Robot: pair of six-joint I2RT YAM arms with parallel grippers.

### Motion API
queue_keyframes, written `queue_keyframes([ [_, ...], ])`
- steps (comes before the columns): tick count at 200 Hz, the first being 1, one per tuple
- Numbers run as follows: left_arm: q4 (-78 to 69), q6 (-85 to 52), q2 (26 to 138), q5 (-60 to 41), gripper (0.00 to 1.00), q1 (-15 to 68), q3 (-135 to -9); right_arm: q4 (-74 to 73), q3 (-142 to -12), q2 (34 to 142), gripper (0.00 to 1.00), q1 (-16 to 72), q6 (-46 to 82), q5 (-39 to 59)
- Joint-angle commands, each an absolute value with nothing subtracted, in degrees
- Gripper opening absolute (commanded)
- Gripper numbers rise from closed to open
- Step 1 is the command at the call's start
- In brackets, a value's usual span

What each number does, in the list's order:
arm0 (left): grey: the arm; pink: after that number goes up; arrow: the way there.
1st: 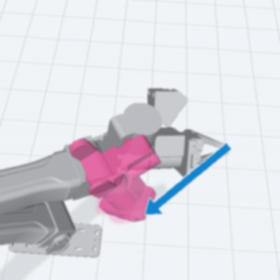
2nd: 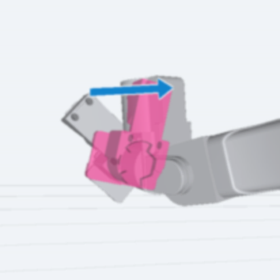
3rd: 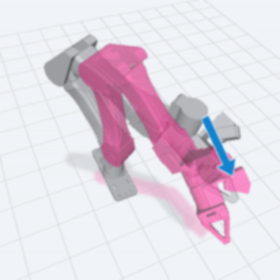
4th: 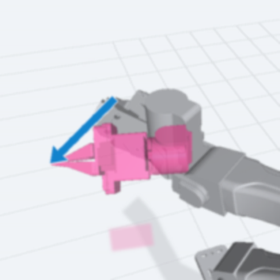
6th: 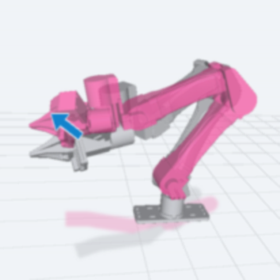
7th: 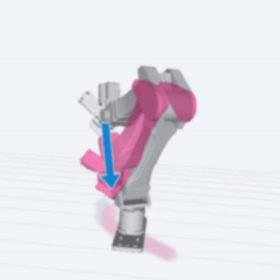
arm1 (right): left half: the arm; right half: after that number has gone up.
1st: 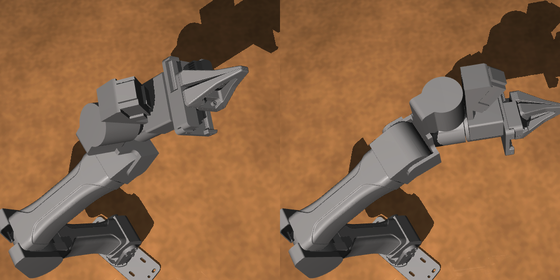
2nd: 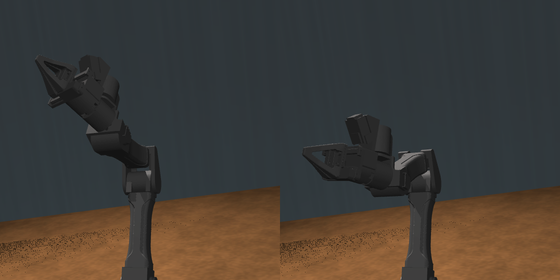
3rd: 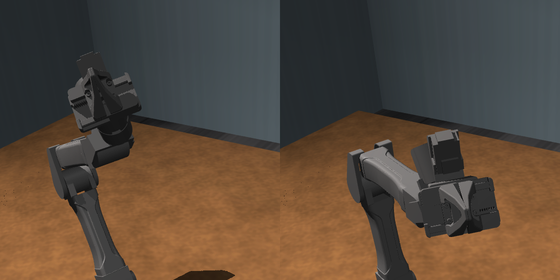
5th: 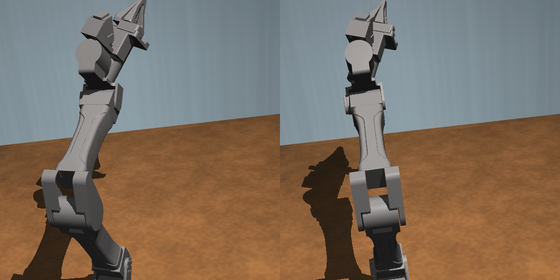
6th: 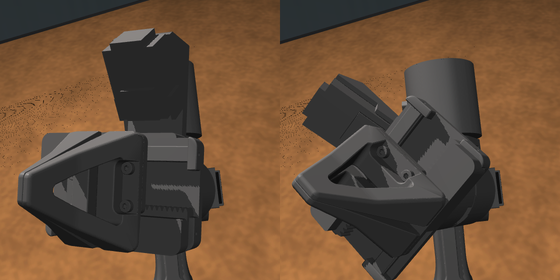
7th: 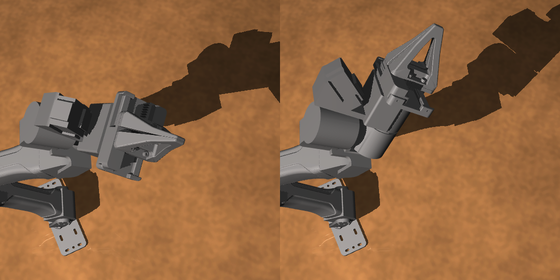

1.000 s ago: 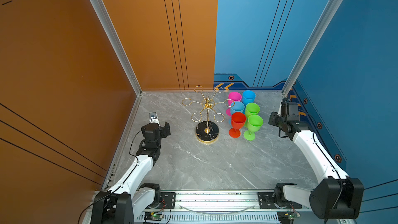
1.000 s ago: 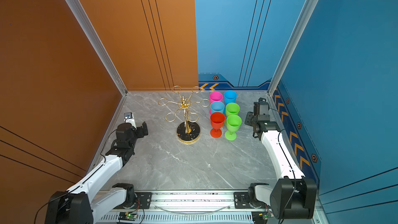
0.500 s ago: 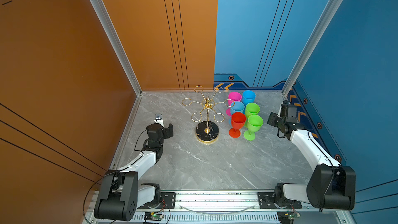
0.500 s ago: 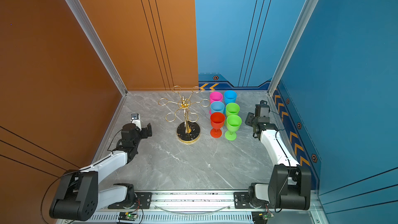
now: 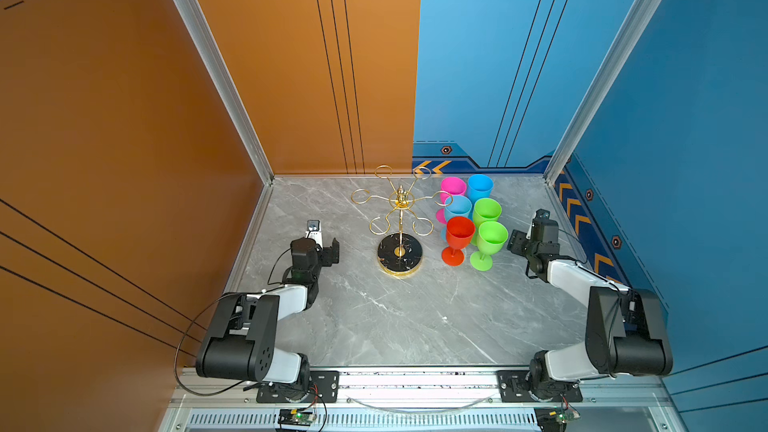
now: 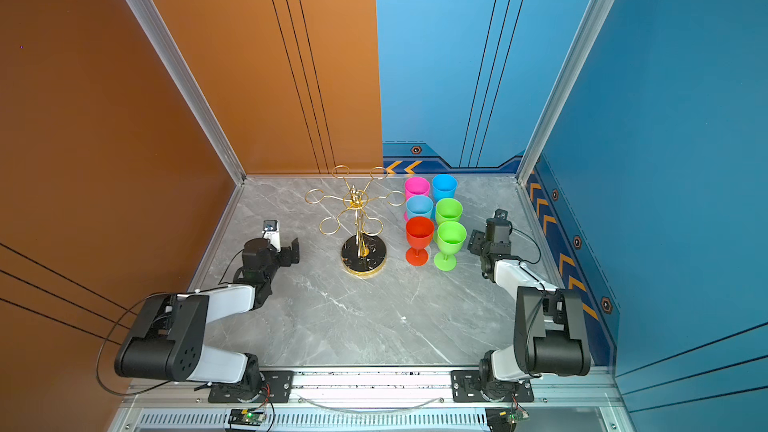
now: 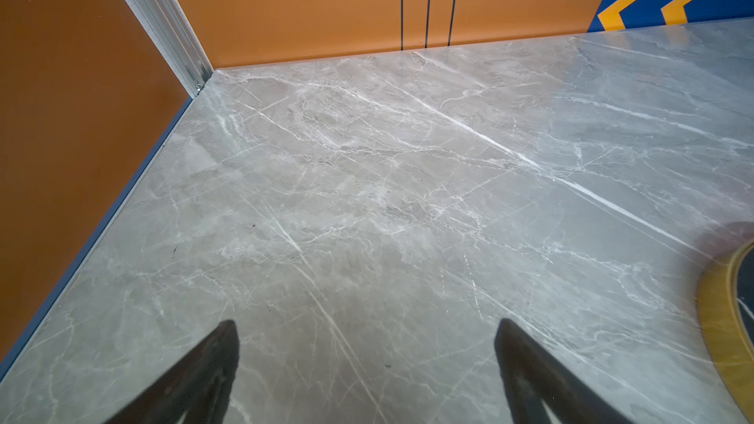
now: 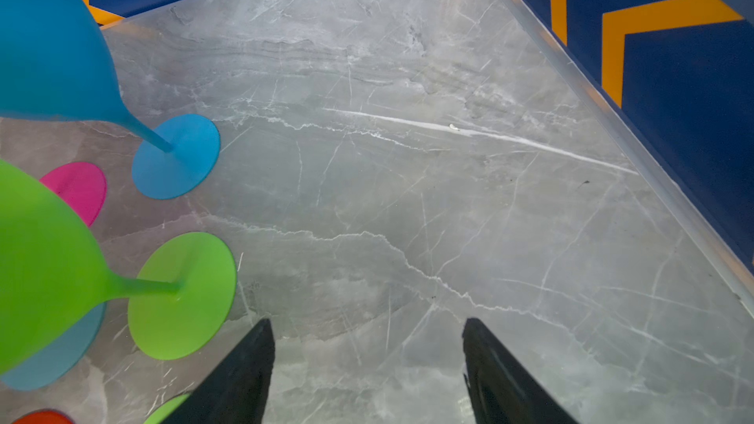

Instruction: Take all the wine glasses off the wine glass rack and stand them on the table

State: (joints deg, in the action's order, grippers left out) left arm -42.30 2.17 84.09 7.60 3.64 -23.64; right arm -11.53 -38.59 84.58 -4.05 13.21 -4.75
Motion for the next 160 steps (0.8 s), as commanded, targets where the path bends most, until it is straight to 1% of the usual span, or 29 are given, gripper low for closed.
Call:
queue_keyframes([
  [1,-49.2,2.9,86.9,6.1,0.98,3.2,-22.3,-21.8,-36.1,86.1,0.77,-4.3,11.3,-6.1],
  [8,-49.5,2.9,87.4,5.7,0.98,3.1,-22.1,-23.7,-35.2,86.3,0.78,-4.2,11.0,-5.9],
  [27,-56.3,2.9,89.7,6.1,0.98,3.0,-20.2,-30.7,-31.9,86.5,0.79,-3.6,10.1,-6.0],
  [43,-56.0,3.2,89.6,5.5,0.98,3.0,-20.2,-31.8,-31.1,86.2,0.82,-3.3,9.6,-5.8],
  [85,-55.7,2.5,89.8,7.0,0.98,2.8,-20.5,-36.6,-28.4,85.9,0.85,-0.8,6.5,-6.2],
  [113,-53.4,1.0,89.8,6.9,0.98,1.6,-21.6,-42.9,-25.2,86.3,0.86,0.8,4.5,-7.3],
  [140,-53.6,-0.6,89.6,5.3,0.98,0.1,-21.4,-54.7,-20.3,89.0,0.89,0.3,4.8,-5.5],
  [152,-53.7,-0.8,89.6,5.0,0.98,-0.1,-21.3,-51.8,-20.9,88.0,0.89,0.1,4.8,-5.7],
  [160,-53.7,-0.8,89.7,4.9,0.98,-0.1,-21.4,-52.5,-20.9,88.4,0.9,0.3,4.8,-6.3],
])
